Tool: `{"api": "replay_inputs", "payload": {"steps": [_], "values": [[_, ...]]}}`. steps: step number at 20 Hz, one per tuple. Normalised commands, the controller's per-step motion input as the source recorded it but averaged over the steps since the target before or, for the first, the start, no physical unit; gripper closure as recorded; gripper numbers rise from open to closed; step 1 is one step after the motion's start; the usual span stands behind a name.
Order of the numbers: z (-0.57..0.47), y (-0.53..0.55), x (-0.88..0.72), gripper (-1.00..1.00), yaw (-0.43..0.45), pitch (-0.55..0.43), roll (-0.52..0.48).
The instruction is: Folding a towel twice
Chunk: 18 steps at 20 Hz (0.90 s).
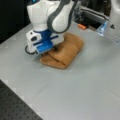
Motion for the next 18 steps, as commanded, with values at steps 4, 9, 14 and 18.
{"api": "replay_inputs", "payload": {"steps": [4, 9, 14, 18], "values": [[0.13, 0.10, -0.24, -1.00, -0.061, 0.042, -0.094], [0.19, 0.06, -0.19, -1.00, -0.030, 0.171, -0.199], [0.38, 0.13, -0.29, -1.00, -0.101, 0.181, -0.209], [0.36, 0.29, -0.40, -1.00, -0.169, 0.089, -0.223]]}}
